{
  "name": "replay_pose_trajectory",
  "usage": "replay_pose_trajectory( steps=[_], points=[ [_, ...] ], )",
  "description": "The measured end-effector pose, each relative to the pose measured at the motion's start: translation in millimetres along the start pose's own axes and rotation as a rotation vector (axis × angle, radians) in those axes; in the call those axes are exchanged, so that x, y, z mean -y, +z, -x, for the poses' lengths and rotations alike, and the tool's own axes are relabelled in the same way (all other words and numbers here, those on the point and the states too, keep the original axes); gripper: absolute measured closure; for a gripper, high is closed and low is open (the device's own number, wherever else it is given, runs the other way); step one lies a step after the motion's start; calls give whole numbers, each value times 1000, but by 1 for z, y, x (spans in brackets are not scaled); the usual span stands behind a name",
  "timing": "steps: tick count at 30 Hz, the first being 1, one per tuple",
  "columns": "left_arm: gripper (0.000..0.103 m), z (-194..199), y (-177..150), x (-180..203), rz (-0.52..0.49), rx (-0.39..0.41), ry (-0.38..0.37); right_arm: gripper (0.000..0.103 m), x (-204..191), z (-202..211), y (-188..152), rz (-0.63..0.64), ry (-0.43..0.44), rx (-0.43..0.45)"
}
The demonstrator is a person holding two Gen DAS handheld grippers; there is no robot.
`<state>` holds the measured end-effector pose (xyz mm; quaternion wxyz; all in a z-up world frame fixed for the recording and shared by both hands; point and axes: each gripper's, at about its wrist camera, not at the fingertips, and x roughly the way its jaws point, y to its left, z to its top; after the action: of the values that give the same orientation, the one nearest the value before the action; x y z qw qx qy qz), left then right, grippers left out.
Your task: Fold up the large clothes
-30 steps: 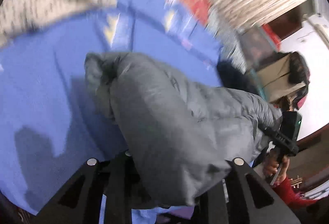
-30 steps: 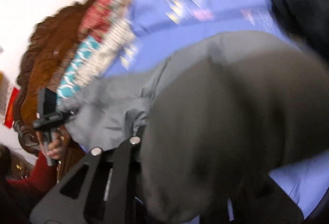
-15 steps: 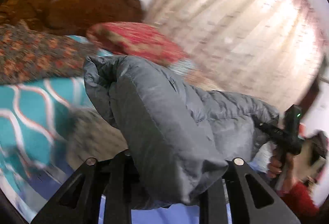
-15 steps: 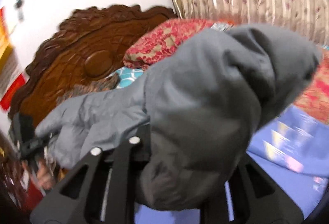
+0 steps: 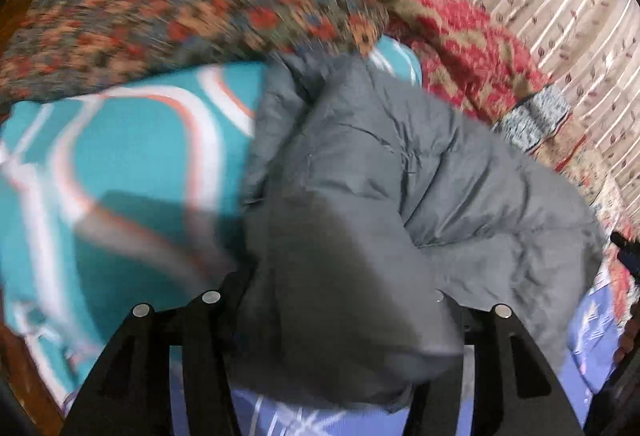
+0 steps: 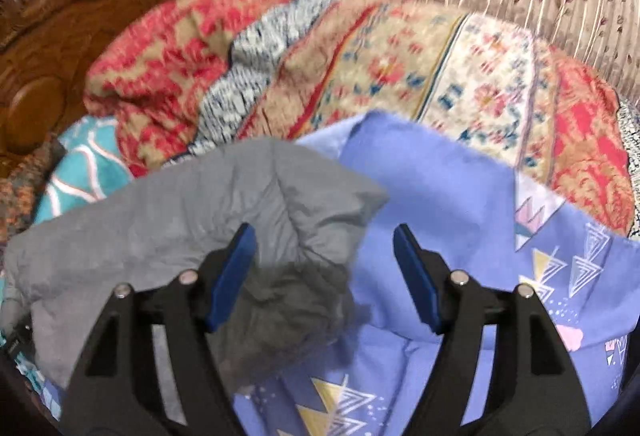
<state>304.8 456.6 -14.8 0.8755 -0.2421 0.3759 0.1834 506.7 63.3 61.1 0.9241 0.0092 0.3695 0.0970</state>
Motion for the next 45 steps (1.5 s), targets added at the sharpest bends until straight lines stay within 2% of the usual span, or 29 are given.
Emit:
replay_pose_trajectory(
  steps=[3,5,6,8,10,11,13,18,22,25,29,33,45],
  points=[
    [29,62,-9,-21,61,48,-26,34,4,40,-25,-7,78,2],
    [29,101,-25,-24,74,110,-11,34,4,80,-60,-18,167,-16],
    [28,123,-37,-23,57,150,11,33,3,100,-82,-12,202,-32],
    [27,154,-61,-15,-15,175,50,32,0,130,-120,-6,247,-71],
    [27,173,-83,-5,-72,176,79,31,-1,166,-166,-8,308,-96],
    [26,185,-100,0,-104,160,70,31,-2,182,-188,1,318,-105],
    [26,202,-130,14,-175,108,63,31,0,221,-234,13,308,-117],
    [22,242,-198,57,-329,78,69,30,13,288,-308,-40,291,-157],
    [12,282,-251,83,-417,86,57,24,27,330,-341,-89,283,-156],
    [5,303,-277,94,-440,101,51,20,34,356,-362,-105,285,-141],
    [3,318,-301,101,-466,92,75,16,34,376,-384,-111,300,-141],
    [2,329,-312,100,-457,81,108,10,30,387,-396,-84,321,-149],
    [-1,345,-325,110,-519,119,164,9,39,403,-398,-94,341,-108]
  ],
)
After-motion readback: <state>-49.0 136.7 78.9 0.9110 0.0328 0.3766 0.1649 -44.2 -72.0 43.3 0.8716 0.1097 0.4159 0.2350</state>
